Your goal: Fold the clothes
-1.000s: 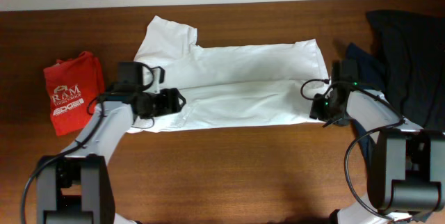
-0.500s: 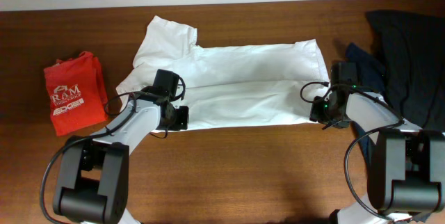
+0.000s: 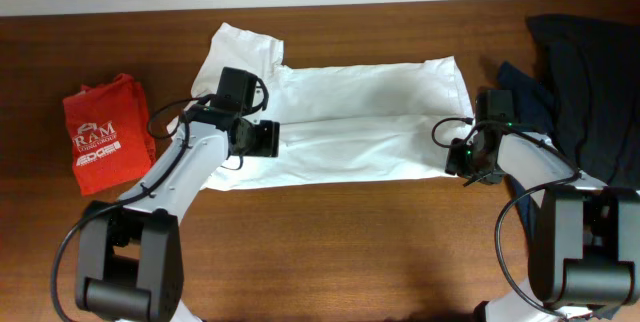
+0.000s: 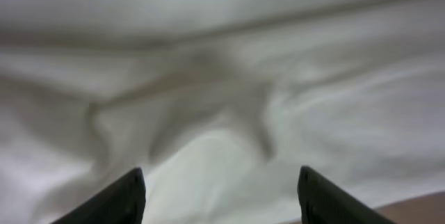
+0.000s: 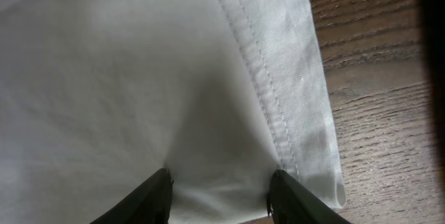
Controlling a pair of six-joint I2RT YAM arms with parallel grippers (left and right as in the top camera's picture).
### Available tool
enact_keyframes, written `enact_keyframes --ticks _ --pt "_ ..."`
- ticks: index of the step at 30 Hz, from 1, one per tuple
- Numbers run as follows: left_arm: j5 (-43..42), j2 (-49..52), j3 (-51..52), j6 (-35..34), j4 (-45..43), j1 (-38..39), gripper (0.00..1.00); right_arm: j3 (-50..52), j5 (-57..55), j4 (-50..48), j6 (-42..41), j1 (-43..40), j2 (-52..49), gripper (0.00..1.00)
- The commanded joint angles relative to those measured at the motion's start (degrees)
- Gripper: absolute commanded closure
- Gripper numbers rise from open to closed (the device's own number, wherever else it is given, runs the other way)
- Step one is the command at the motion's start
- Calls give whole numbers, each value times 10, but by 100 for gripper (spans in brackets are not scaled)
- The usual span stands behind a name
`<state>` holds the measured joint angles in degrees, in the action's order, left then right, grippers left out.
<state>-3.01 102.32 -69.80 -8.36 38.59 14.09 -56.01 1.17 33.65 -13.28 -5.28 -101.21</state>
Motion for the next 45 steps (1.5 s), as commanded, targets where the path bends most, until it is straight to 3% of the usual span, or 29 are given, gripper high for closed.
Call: enact_keyframes --ticks 1,3,6,10,19,20,23,27,31,36,45 --pt "35 -30 -3 -6 47 -56 30 12 -6 2 -3 -4 -4 51" --pt "34 -46 -3 -32 66 -107 30 12 -10 2 -3 -4 -4 52" --pt "32 -49 -2 -74 91 -197 30 12 -10 6 -3 -4 -4 80" --pt "15 -48 19 -82 90 -239 30 12 -10 17 -3 -4 -4 92" --pt "27 -48 129 -90 -19 -240 30 12 -10 46 -5 -4 -4 96" --pt "31 -48 131 -90 -21 -240 36 12 -10 51 -5 -4 -4 96" --pt "42 -48 140 -90 -21 -240 71 12 -17 69 -6 -4 -4 96" --pt "55 -48 154 -90 -17 -240 99 12 -20 83 -6 -4 -4 96" --pt "106 -48 154 -99 23 -240 100 12 -64 119 -7 -4 -4 96" --pt "167 -51 154 -180 159 -264 100 12 -96 199 -27 -4 -4 96" --pt "101 -159 153 -181 201 -291 98 -1 -45 268 -52 -4 27 94"
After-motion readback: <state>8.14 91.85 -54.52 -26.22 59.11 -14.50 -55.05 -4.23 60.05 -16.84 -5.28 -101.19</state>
